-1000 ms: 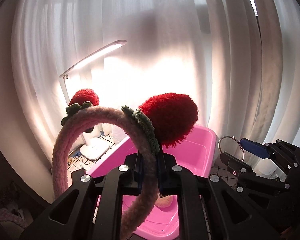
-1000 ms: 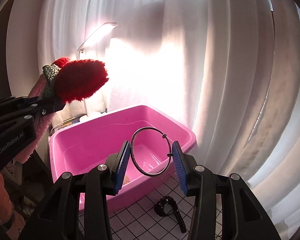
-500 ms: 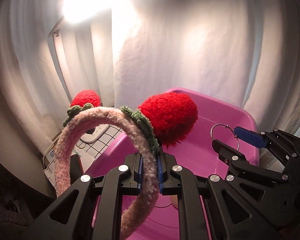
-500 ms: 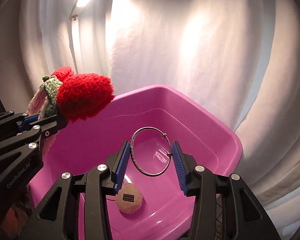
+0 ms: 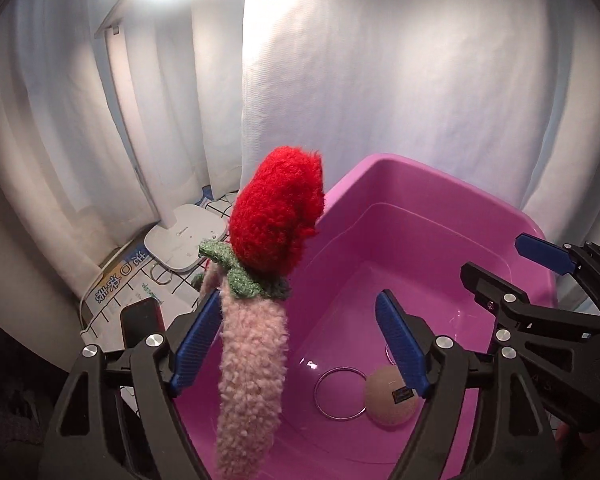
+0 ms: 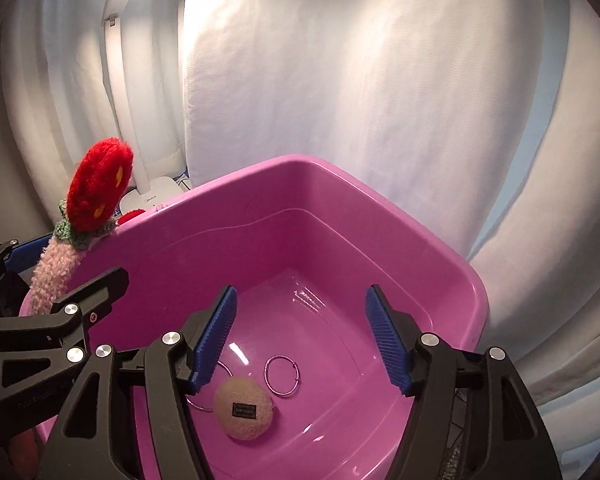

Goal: Organize jewelry
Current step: 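Carry the small hoop and headband over the pink tub and release both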

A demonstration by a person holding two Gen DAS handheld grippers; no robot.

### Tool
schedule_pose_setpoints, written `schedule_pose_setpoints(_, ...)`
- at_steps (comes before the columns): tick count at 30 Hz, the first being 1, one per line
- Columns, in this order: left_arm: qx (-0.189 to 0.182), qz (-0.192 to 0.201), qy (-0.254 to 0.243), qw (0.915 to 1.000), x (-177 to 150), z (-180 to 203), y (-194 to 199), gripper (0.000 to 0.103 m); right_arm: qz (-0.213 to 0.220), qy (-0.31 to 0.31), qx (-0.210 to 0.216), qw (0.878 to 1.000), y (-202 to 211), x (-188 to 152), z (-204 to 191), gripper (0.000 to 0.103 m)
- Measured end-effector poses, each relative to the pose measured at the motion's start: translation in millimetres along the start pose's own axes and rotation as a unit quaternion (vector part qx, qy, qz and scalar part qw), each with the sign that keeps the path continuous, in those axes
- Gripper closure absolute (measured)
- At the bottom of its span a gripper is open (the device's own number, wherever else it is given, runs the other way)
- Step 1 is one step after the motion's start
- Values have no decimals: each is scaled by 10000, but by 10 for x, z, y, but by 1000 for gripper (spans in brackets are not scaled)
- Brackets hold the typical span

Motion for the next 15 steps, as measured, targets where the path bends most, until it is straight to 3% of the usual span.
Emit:
schedule_pose_setpoints(8, -56, 116, 34, 9999, 26, -56, 133, 22, 164, -217, -82, 9996, 158, -43, 92, 39)
schedule_pose_setpoints(15, -153, 305, 12, 9994, -17, 55, 338, 18, 375, -675, -21, 9970, 392, -280, 270, 39)
Point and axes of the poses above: each gripper's, at about its wrist camera, not at the fingertips, and y roughly against the way its jaws point, z to its right, x to its top, the point moved 10 cm from there along -y, roughly the way its jaws point, and after that the axes turned 14 degrees about -z, right-handed, at the moved point
